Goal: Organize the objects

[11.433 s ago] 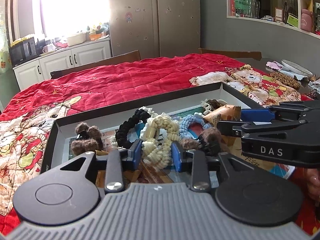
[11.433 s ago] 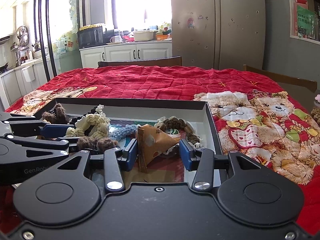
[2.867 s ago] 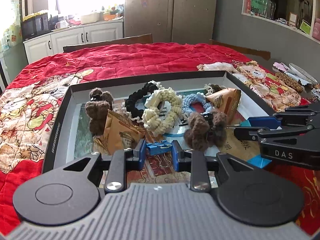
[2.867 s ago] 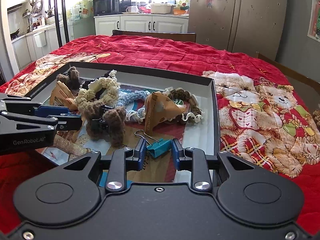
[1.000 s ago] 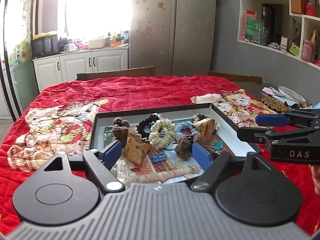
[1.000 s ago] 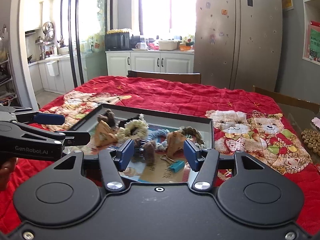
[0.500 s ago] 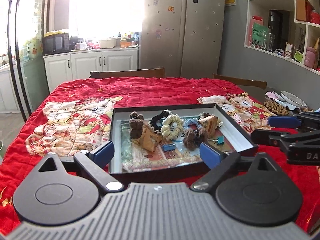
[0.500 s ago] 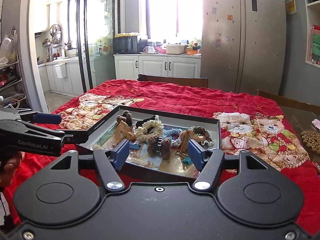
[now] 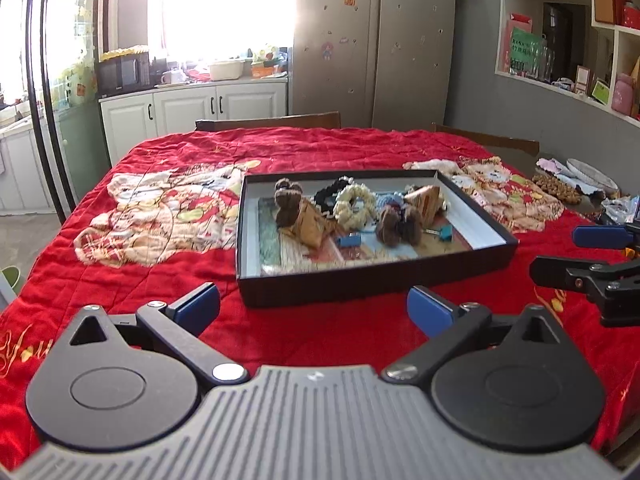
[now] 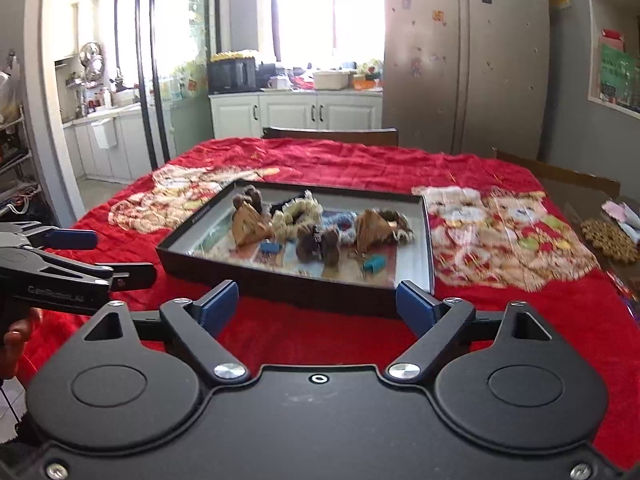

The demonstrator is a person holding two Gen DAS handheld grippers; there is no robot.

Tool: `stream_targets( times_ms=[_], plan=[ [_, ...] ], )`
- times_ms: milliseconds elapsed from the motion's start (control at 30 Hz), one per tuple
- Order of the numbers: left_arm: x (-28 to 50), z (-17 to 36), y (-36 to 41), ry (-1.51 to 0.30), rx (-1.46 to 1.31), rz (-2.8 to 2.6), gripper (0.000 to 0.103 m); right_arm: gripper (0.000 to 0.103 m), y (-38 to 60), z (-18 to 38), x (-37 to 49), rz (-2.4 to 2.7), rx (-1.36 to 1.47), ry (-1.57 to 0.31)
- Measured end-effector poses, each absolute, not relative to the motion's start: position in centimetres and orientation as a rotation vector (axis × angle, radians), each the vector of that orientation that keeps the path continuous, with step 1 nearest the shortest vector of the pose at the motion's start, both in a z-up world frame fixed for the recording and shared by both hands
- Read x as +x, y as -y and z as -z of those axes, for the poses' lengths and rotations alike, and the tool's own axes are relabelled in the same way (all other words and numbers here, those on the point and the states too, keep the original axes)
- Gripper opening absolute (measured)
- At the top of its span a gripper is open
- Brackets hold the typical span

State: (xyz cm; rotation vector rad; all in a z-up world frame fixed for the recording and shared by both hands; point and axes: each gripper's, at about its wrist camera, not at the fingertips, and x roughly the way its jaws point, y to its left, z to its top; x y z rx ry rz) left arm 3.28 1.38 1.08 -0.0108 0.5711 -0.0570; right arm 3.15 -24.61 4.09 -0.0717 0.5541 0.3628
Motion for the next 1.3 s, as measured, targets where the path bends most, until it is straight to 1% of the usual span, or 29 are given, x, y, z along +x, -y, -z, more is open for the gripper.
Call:
stream_targets(
  times_ms=[167,633,1300],
  plan=[
    [2.5,-0.5,-1.3,-0.586,-0.018,0.040,0.103,0.088,24.8,-2.9,3.0,-0.329,-0.042,-0.595],
    [1.5,0.2,-0.8,-0.601,-0.020,0.023,0.103,0.092,24.2,-1.9,2.0,-0.284,-0.064,-0.603],
    [0.9,0.3,-0.7,-0.601,-0.020,-0.005,0.103,0.095,24.3,-2.3,1.4,-0.265,-0.054,-0.589]
  ],
)
